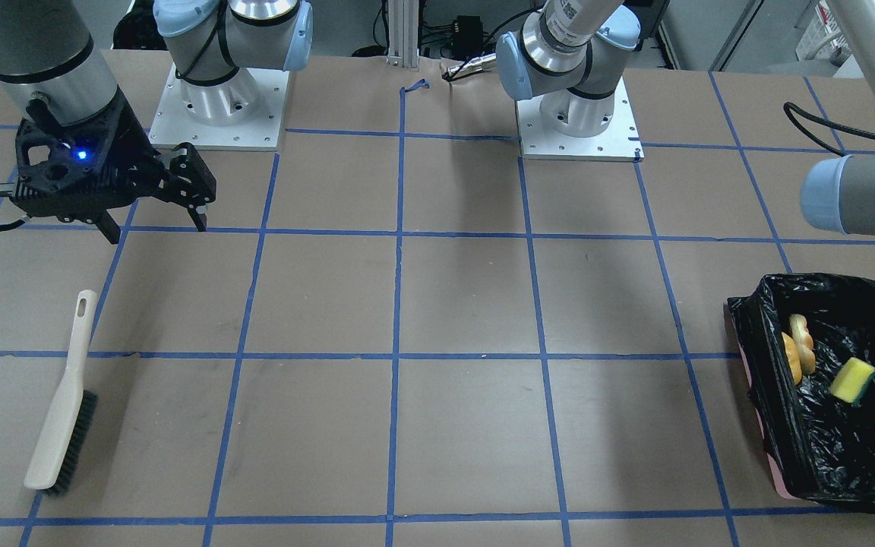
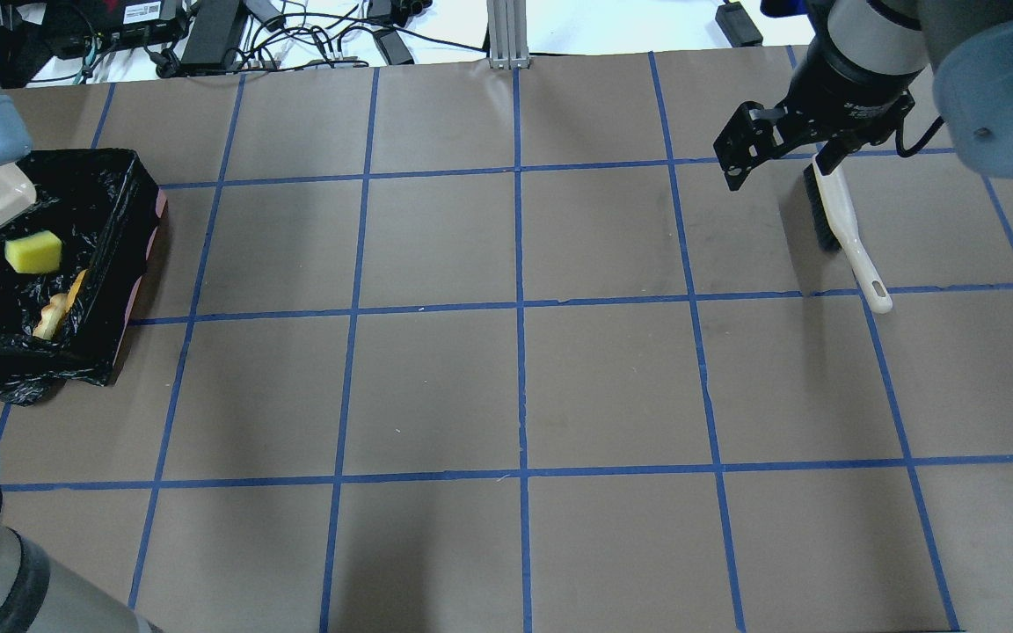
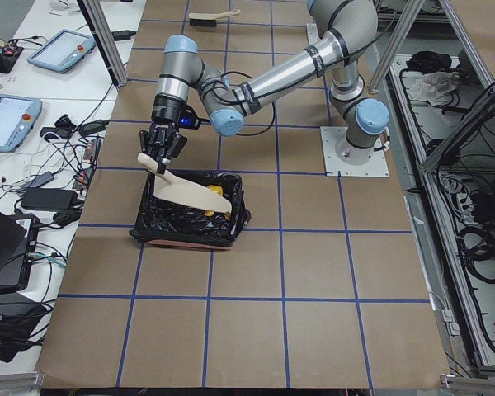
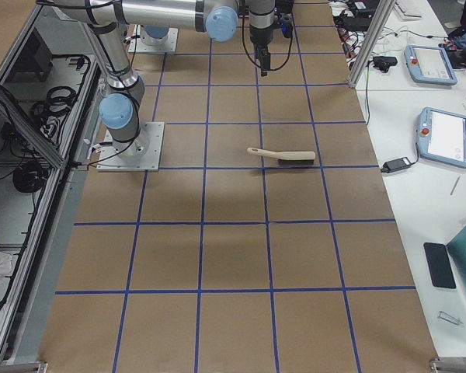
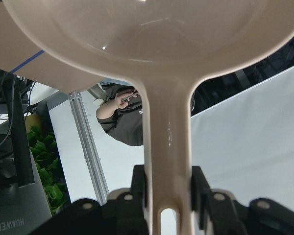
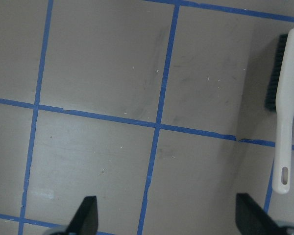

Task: Sweep and dump trash into bin
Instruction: 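Open the right gripper releasing the brush and raise it while the left keeps tilting, then bring the dustpan back from the bin with the left gripper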

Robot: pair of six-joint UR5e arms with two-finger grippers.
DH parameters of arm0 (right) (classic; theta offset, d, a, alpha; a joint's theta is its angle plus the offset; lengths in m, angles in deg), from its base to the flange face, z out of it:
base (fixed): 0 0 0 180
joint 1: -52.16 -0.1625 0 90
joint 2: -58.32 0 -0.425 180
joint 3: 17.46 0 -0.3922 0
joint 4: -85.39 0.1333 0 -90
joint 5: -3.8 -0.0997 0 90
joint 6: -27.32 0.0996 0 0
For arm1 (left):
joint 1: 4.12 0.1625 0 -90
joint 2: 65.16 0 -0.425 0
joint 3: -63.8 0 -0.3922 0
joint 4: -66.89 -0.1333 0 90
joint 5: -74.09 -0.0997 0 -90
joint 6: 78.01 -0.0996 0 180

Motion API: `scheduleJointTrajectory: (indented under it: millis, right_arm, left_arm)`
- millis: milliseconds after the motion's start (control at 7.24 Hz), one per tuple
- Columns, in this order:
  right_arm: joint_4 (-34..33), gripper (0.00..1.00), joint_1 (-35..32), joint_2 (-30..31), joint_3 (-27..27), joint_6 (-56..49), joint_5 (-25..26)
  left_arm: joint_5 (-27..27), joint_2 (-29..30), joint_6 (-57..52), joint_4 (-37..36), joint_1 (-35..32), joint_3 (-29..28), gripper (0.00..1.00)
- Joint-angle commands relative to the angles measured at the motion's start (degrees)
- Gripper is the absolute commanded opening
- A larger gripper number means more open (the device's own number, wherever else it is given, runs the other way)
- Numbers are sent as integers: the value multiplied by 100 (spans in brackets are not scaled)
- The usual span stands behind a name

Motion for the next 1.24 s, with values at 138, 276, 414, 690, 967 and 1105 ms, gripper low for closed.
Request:
scheduleJointTrajectory:
  millis: [138, 276, 414, 690, 967, 1105]
  right_arm:
    - [7, 100, -22, -10, 25, 2, 15]
    - [7, 100, -22, -1, 51, -24, 24]
    - [16, 100, -22, 17, 51, -33, 16]
    - [16, 100, -22, 26, 95, -33, 24]
    - [16, 100, -22, 26, 95, -42, 33]
    - [16, 100, -22, 26, 95, -59, 33]
  left_arm:
    - [-141, -221, 109, -149, -32, 250, 0]
    - [7, -292, 109, 26, -23, 232, 0]
    - [287, -380, 109, 245, 29, 162, 0]
    - [1269, -538, 266, 1112, 99, -170, 0]
    - [2560, -591, 1237, 2955, 213, -924, 0]
    - [3236, -609, 1469, 3276, 301, -1015, 0]
